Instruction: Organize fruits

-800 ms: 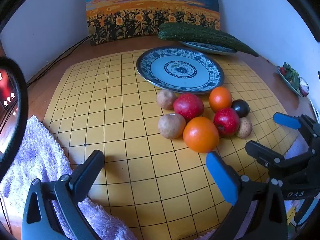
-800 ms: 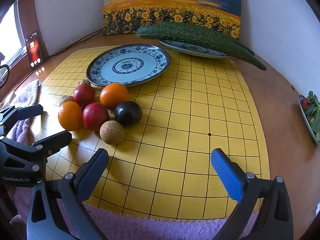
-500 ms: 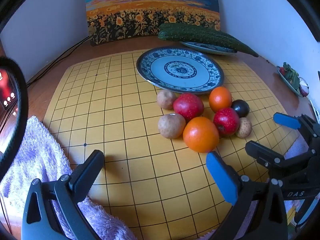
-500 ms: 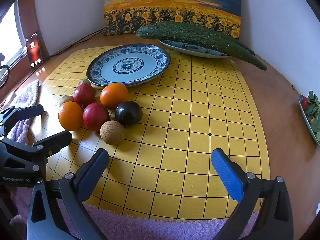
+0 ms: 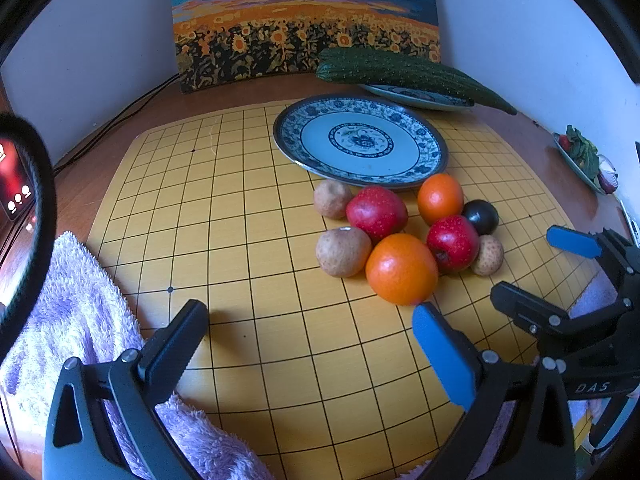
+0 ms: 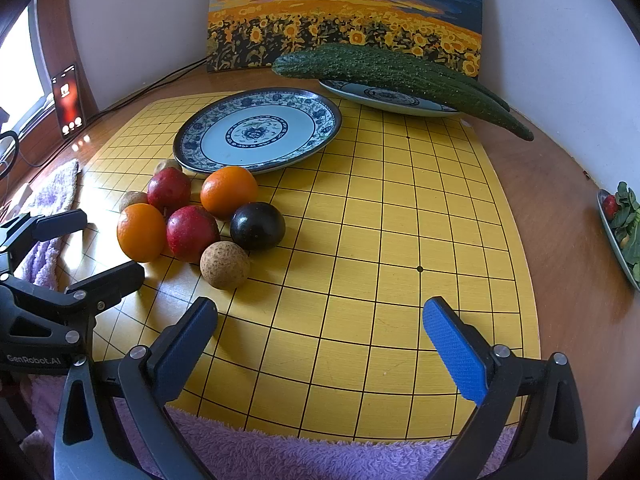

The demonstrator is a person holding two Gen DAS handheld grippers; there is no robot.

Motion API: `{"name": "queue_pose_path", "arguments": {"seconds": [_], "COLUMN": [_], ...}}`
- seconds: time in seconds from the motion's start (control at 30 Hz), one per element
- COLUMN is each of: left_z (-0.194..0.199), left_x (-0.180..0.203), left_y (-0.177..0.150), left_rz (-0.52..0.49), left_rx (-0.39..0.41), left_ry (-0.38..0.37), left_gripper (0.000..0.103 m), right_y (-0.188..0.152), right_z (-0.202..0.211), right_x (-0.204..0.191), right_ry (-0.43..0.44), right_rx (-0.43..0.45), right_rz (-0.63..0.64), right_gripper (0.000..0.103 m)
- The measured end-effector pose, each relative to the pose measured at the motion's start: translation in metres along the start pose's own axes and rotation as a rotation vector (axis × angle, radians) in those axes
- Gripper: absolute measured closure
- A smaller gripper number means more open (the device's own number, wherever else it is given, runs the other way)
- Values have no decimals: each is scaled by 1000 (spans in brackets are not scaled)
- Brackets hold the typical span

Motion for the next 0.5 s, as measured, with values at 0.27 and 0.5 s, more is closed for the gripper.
{"name": "queue_pose_path", "arguments": {"seconds": [0.27, 0.5], "left_z": [0, -1], "left_x": [0, -1], "left_y": [0, -2], "left_rz": [-1, 0], "left_rx": [-1, 1], "left_ry": [0, 0], "left_gripper": [0, 0], "right_y": [0, 0], "right_z": [0, 0], "right_x": [0, 0], "right_ry": [0, 0], "right_rx": [0, 0], "right_rz": [0, 0], "right_gripper": [0, 0]}}
Point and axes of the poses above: each gripper's, at about its wrist camera, not at the fingertips, and z roughly against the way its jaws point, x to its right, y to its top, the point moved 8 cm from there along -z, roughly the way its jaws point, and after that the axes turned 3 degrees about y, right-handed, at the moved point
